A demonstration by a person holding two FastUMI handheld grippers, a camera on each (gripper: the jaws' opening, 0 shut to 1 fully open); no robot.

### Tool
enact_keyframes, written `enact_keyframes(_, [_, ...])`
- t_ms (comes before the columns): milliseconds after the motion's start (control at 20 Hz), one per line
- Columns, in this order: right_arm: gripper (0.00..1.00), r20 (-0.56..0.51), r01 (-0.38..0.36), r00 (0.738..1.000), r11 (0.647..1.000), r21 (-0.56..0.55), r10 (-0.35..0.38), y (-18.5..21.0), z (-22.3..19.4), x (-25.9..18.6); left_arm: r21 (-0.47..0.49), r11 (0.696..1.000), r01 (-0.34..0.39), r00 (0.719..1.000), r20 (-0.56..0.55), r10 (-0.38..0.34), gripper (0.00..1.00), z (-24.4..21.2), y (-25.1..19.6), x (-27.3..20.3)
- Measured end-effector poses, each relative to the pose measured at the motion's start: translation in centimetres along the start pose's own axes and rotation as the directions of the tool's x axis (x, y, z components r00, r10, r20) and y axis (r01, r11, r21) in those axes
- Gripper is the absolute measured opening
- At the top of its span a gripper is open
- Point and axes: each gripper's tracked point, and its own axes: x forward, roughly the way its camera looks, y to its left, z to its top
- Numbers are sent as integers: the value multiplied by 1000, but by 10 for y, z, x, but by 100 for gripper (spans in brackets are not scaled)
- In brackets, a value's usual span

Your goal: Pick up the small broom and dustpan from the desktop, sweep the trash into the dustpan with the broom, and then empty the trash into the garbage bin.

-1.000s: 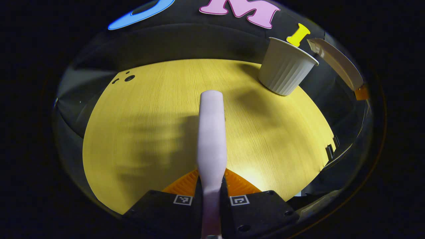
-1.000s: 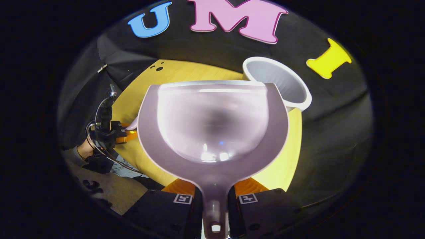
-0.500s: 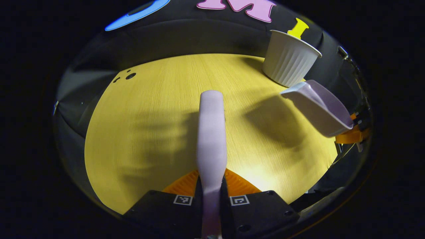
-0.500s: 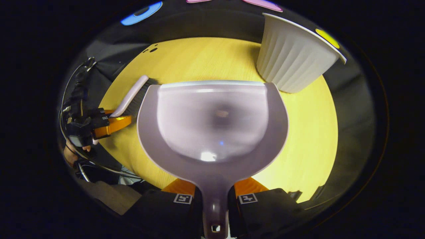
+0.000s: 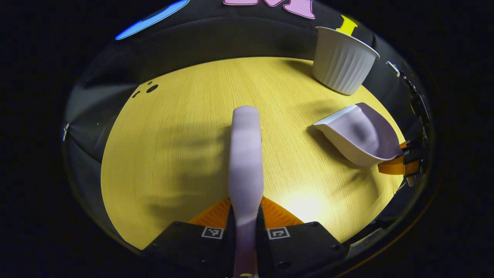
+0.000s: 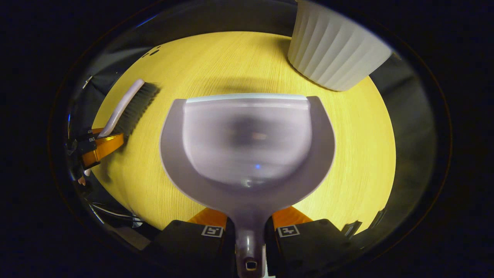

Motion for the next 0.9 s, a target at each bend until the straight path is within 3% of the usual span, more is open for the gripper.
enact_keyframes(400, [37,-15,-7,1000,1000,-2,7,2,-8,7,30,999,-42,999,-19,43,28,0,3,-2])
enact_keyframes(450, [37,-16,-12,1000,1000,-2,11,3,-8,7,32,998,-45,999,-23,46,32,0,3,-3])
enact_keyframes(500, [43,-14,-13,1000,1000,-1,13,3,-9,7,35,998,-48,998,-27,49,29,0,4,-3])
enact_keyframes(550, [43,-14,-16,1000,1000,1,16,4,-10,6,38,998,-47,998,-27,49,32,0,3,-3])
enact_keyframes(600, [33,-21,-22,1000,1000,5,22,6,-13,4,44,998,-48,998,-28,49,30,0,3,-4])
enact_keyframes(650, [39,-24,-27,999,1000,6,27,7,-14,2,52,997,-48,998,-26,50,31,2,3,-3])
enact_keyframes(900, [41,-18,-56,998,998,21,57,10,-18,-15,80,995,-56,998,0,57,33,7,2,-14])
